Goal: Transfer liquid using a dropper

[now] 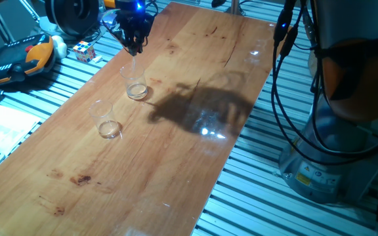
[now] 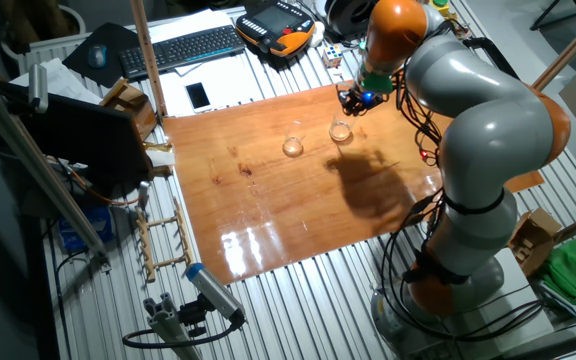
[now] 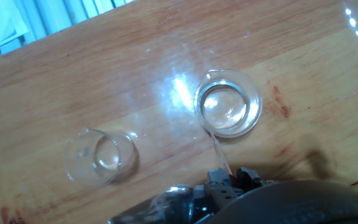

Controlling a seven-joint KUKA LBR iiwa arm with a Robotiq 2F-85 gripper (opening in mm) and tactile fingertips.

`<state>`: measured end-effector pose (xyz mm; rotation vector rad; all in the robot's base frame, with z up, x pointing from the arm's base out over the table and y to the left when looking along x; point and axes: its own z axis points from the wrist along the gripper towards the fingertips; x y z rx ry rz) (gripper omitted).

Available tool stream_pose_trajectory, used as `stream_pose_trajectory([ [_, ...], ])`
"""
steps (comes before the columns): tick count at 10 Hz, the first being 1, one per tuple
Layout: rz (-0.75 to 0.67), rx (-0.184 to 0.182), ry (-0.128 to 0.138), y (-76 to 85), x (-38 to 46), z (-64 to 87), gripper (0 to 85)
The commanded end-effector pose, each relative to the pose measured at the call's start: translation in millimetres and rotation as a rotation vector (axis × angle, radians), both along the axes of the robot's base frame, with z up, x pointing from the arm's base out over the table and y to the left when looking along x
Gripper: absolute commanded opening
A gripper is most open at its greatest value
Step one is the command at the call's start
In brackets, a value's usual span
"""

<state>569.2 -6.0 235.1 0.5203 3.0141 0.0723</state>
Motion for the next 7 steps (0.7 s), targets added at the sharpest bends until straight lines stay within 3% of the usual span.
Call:
stream_pose_trajectory([
  [1,0.0,0.004,-0.002,2.6,-0.6,-0.8,17.7],
  [7,-0.001,0.017,-0.01,18.7,-0.3,-11.6,17.7],
])
